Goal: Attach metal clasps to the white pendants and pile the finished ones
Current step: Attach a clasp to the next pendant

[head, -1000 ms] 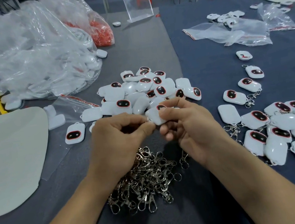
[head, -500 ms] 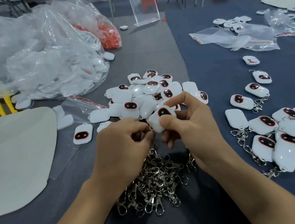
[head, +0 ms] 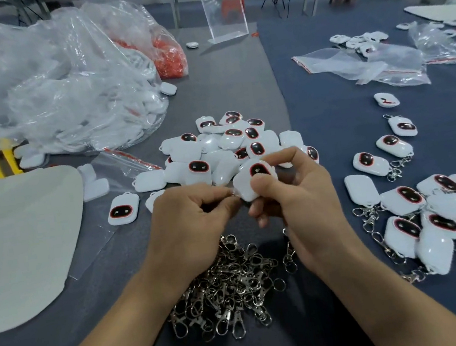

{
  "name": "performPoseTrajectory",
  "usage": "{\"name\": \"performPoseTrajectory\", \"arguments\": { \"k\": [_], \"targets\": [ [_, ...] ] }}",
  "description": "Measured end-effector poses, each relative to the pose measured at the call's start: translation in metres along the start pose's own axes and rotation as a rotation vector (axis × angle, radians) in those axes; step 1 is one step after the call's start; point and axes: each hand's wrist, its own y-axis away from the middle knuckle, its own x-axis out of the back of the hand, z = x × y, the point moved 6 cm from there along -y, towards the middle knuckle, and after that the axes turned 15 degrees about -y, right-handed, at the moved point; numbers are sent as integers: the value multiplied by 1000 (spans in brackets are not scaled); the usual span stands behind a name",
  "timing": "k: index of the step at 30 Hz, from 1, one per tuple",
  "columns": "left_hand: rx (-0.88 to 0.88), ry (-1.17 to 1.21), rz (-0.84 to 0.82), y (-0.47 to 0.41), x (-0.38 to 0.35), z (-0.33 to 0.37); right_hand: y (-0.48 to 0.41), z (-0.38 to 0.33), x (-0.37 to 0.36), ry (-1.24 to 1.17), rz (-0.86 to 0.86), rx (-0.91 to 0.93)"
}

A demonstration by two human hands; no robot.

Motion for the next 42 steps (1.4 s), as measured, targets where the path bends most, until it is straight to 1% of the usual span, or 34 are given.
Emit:
{"name": "performPoseTrajectory", "arguments": {
  "k": [2,3,4,5,6,8,9,11,13,17,19,20,22,24,25,27,28,29,30,32,34,35,37,39,40,41,42],
  "targets": [
    [-166,-334,30,2,2,11,4,-5,-3,356,-62,199],
    [-239,-460,41,4,1,14,6,-6,-7,515,-89,265],
    [-273,-513,51,5,-1,14,7,-6,-8,594,-96,291],
    [-253,-496,55,4,-1,12,6,-6,-7,581,-80,275],
    [-184,-409,44,3,0,9,4,-5,-4,469,-48,215],
    [-8,-104,11,1,-1,0,-3,-1,3,124,21,23],
    [52,21,-10,1,-4,-3,-4,3,4,-14,49,-78],
    [120,181,-68,0,-9,-4,-5,9,5,-168,91,-209],
    [133,241,-106,0,-12,-4,-5,13,4,-236,87,-253],
    [95,195,-60,0,-5,-4,-5,15,-1,-213,60,-266],
    [83,185,-55,1,-2,-3,-3,12,-2,-154,32,-201],
    [64,154,-66,1,-2,-3,-2,10,-2,-111,14,-136],
    [-56,-31,-67,1,0,1,0,2,-4,56,-35,55],
    [-228,-279,-62,3,1,12,4,-5,-9,305,-108,251],
    [-303,-383,-63,3,-1,17,6,-5,-13,409,-153,312],
    [-372,-506,-50,4,-3,18,6,-4,-17,492,-184,339],
    [-356,-517,-35,3,-2,16,4,-4,-15,467,-160,306],
    [-312,-490,-24,2,-1,12,1,-3,-12,383,-117,238],
    [-236,-399,-26,1,0,7,-2,-1,-9,247,-66,138],
    [-52,-92,-59,0,0,-3,-7,10,-4,-34,32,-98],
    [69,142,-100,-1,-5,-6,-7,18,-1,-180,93,-263],
    [94,217,-129,-1,-7,-5,-6,19,-1,-224,101,-297],
    [137,321,-170,-1,-11,-3,-2,17,-1,-274,97,-279],
    [179,379,-185,-1,-12,-3,1,11,-2,-284,81,-191],
    [171,363,-179,-1,-11,-2,2,8,-1,-267,66,-135],
    [126,282,-157,0,-8,-1,3,4,-2,-223,40,-68],
    [36,118,-132,0,-5,1,5,0,-2,-129,9,14]
  ]
}}
